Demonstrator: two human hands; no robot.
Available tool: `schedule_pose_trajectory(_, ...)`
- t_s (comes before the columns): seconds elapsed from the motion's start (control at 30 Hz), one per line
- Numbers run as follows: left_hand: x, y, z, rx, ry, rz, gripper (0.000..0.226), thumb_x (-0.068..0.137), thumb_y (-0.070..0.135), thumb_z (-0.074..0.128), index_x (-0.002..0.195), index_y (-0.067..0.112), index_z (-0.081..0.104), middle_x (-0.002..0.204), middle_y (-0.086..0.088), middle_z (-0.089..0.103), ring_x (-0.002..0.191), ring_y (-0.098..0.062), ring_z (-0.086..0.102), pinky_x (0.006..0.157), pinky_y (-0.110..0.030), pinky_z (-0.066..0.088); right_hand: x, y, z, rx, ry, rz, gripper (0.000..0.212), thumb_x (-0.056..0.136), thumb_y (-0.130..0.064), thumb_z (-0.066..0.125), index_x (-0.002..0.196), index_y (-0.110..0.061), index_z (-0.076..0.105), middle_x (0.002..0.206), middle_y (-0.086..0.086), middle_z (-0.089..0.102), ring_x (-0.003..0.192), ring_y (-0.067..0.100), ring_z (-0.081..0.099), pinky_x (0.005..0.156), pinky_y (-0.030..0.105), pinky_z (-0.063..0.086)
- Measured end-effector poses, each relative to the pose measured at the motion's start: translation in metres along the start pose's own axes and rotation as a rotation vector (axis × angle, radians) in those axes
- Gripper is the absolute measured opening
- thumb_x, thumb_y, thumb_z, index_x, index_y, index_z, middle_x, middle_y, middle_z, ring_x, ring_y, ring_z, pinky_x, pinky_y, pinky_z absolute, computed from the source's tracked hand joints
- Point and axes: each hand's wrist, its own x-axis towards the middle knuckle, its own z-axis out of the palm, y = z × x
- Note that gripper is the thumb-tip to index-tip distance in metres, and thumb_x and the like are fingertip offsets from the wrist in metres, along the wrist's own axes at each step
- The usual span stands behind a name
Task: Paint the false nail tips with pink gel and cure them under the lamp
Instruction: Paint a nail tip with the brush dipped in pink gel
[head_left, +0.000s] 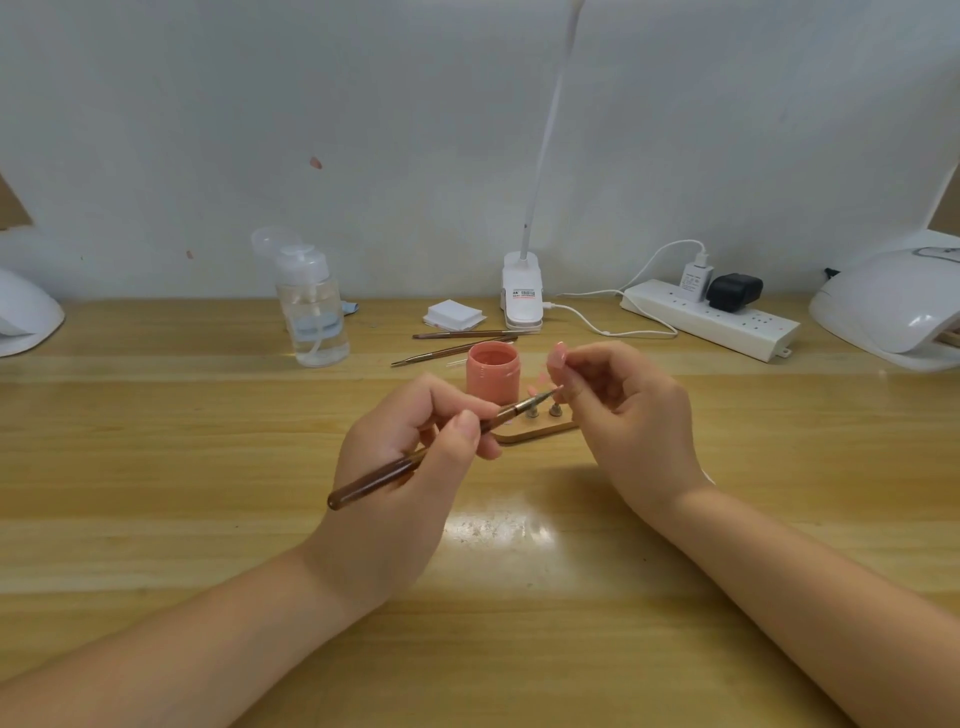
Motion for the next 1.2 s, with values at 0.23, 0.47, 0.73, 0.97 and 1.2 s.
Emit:
schedule_pose_trajectory(0.23,0.001,0.000,0.002,0.060,-0.023,-0.009,0.019,0.088,0.038,0.050,0.096,0.029,0.065,0.088,0.013,0.072,0.090,-0.012,0.066,0.078,-0.020,0.048,0.000,-0.003,0.001,0.042,-0.004,0.026,0.007,0.088,-0.012,0.068,0.094,-0.015,0.069,0.077,-0.003,0.070,0.070,0.013,0.068,0.065,0.030,0.056)
schedule_pose_trajectory(0.47,0.005,0.004,-0.002,0.059,0.014,0.053,0.015,0.090,0.030,0.050,0.096,0.031,0.064,0.089,0.017,0.071,0.085,-0.004,0.065,0.074,-0.013,0.045,0.001,-0.007,0.005,0.281,-0.046,0.192,0.010,0.088,-0.008,0.066,0.090,-0.018,0.068,0.076,0.000,0.073,0.073,0.016,0.071,0.061,0.027,0.057)
schedule_pose_trajectory(0.73,0.005,0.002,-0.001,0.113,0.006,0.037,0.017,0.089,0.035,0.051,0.099,0.033,0.065,0.091,0.016,0.072,0.089,-0.011,0.064,0.078,-0.020,0.046,0.000,-0.011,0.006,0.336,-0.055,0.194,0.011,0.086,-0.009,0.068,0.086,-0.020,0.069,0.072,-0.003,0.073,0.069,0.015,0.071,0.058,0.023,0.055)
schedule_pose_trajectory(0.97,0.003,0.003,-0.001,0.037,0.026,0.065,0.015,0.091,0.029,0.048,0.098,0.028,0.062,0.088,0.016,0.071,0.089,-0.009,0.067,0.077,-0.018,0.048,0.000,-0.010,0.005,0.320,-0.036,0.224,0.007,0.085,-0.010,0.070,0.087,-0.017,0.069,0.071,0.000,0.072,0.066,0.014,0.069,0.056,0.021,0.052)
schedule_pose_trajectory(1.2,0.004,0.002,0.001,0.059,0.009,0.048,0.018,0.091,0.034,0.051,0.105,0.032,0.063,0.098,0.020,0.071,0.095,-0.006,0.065,0.079,-0.012,0.045,-0.001,-0.010,0.007,0.269,-0.047,0.185,0.004,0.085,-0.013,0.072,0.086,-0.016,0.069,0.073,-0.003,0.073,0.065,0.013,0.069,0.057,0.020,0.050)
